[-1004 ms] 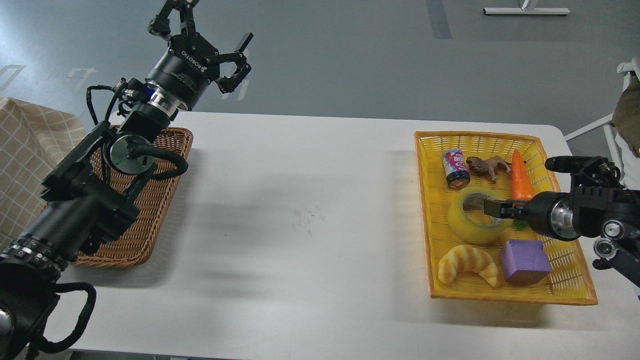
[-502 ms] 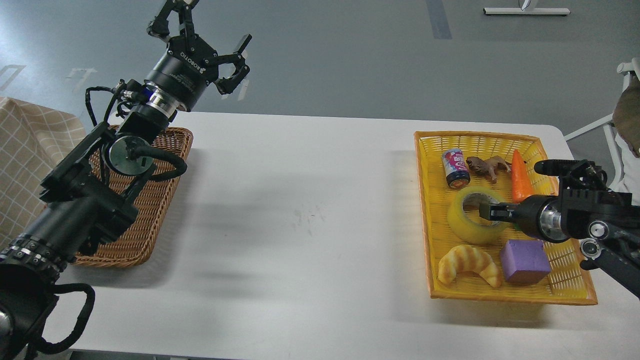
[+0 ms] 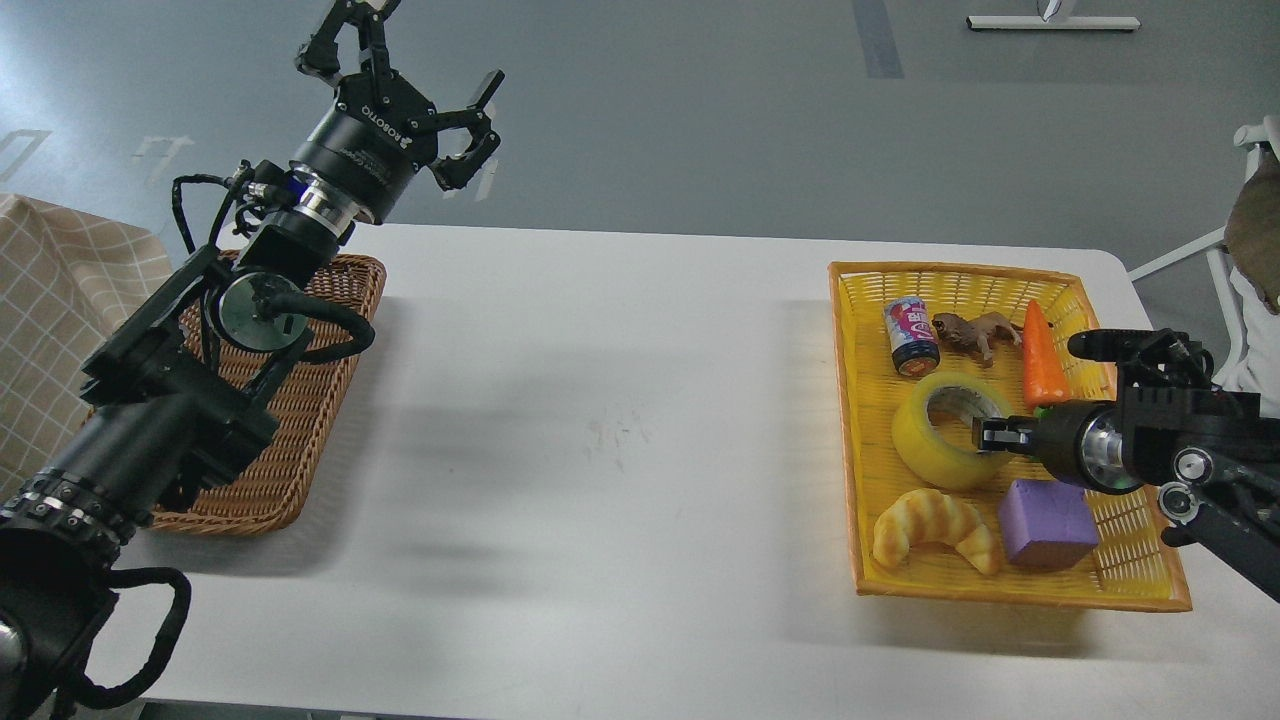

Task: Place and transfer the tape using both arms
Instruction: 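Lift the tape roll out of the tray and carry it toward the table center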

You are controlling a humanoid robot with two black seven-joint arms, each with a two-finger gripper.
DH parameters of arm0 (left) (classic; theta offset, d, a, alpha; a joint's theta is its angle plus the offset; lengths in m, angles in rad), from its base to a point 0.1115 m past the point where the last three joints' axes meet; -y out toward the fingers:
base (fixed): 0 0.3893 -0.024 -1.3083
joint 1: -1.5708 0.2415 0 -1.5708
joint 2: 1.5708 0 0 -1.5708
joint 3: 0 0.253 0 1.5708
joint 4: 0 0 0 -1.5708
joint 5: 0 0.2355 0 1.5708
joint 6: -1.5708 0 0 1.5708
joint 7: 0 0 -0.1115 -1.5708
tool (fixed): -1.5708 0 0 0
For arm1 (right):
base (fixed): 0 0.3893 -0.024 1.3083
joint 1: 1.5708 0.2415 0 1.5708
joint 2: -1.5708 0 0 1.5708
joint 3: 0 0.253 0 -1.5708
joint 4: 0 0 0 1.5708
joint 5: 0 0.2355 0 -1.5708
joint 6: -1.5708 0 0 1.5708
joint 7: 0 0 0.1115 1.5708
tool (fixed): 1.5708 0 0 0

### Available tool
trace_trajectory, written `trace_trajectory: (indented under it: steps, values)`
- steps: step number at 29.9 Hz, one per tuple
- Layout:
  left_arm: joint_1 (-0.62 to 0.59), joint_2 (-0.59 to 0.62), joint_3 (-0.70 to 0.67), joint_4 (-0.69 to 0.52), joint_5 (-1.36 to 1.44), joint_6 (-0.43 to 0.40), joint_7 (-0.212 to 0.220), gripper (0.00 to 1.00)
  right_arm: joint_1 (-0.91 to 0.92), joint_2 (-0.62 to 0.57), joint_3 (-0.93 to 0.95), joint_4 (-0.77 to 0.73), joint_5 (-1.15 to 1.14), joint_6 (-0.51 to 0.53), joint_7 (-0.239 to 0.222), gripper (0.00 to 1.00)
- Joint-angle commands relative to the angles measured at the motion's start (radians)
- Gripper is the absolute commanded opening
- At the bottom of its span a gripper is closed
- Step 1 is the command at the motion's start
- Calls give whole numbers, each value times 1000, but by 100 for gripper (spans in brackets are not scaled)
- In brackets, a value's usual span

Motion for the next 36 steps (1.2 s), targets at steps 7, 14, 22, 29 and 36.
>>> trace_trajectory:
  steps: [7,14,22,29,36]
  values:
    - [-2,1,-2,1,-3,0,0,98,46,-38,9,80,11,0,3,0]
    - [-2,1,-2,0,-6,0,0,98,107,-113,14,179,13,0,8,0]
    - [-2,1,-2,1,-6,0,0,98,210,-82,10,166,13,0,8,0]
    - [-4,-2,-2,0,-8,0,-2,98,291,75,-12,77,10,0,8,0]
    - [-5,1,-2,-3,-9,0,-2,98,411,195,-141,-18,8,0,8,0]
